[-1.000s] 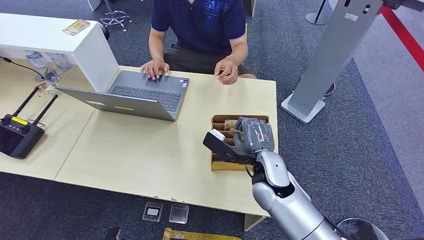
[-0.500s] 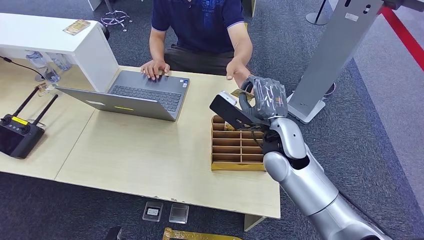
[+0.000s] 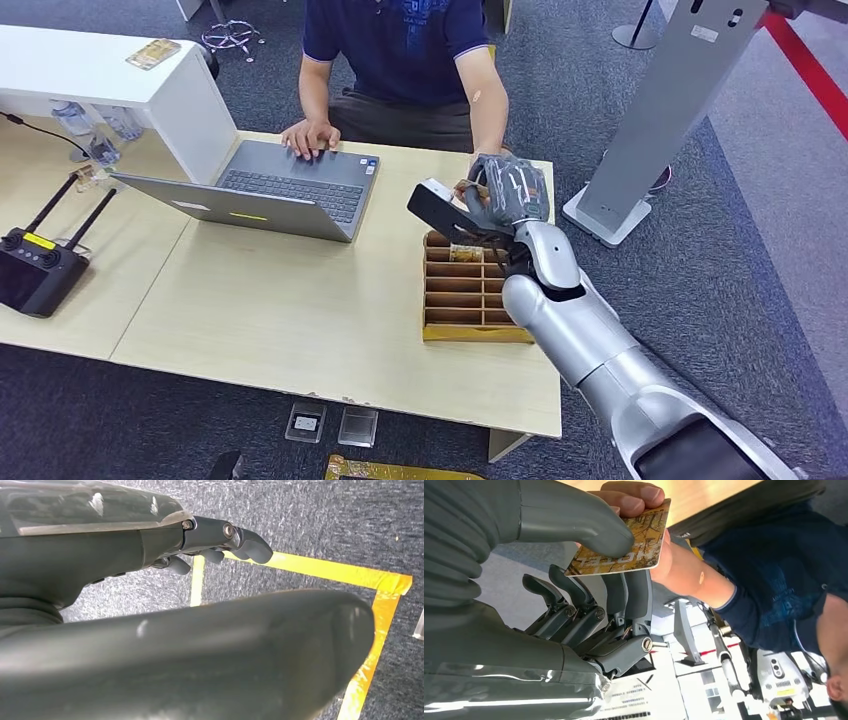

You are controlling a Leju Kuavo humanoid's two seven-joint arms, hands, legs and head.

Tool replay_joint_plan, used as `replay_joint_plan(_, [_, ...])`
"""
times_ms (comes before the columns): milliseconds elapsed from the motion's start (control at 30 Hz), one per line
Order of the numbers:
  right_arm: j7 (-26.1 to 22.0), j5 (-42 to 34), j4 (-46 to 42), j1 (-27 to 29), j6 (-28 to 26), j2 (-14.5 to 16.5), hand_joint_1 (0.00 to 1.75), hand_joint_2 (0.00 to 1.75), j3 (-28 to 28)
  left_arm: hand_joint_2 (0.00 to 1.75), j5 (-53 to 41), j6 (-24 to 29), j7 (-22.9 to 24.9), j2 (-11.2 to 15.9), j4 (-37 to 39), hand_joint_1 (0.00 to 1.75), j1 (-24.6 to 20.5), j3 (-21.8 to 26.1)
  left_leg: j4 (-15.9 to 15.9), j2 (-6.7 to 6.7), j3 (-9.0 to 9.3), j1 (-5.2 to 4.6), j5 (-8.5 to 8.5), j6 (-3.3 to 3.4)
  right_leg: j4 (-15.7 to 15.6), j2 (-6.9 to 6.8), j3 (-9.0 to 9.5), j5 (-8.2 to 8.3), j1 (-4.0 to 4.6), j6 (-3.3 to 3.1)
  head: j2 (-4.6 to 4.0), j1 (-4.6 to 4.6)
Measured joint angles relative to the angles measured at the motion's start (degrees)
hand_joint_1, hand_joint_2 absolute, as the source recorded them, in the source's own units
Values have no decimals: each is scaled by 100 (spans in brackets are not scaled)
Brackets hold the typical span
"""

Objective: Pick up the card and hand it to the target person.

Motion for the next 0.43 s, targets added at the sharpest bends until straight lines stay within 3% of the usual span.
replay_joint_plan(67, [-34, -1, 179, -8, -66, 56, 169, 175, 20, 0, 4, 10, 4, 4, 0, 0, 1, -1, 0, 0, 0, 0, 0, 0, 0, 0, -1, 0, 0, 0, 0, -1])
replay_joint_plan(200, [-57, 10, 420, -23, -98, 133, 0, 175, 66, 0, 9, -6, 5, 4, 0, 0, 1, -3, 0, 0, 1, 0, 0, 0, 0, 1, -1, 0, 0, 0, 0, -3])
replay_joint_plan(433, [-80, 10, 624, -24, -139, 184, 0, 175, 112, 0, 9, -32, -42, 4, 0, 0, 2, -15, 0, 1, 2, 0, 0, 0, 0, 1, -1, 0, 0, 0, 0, -3])
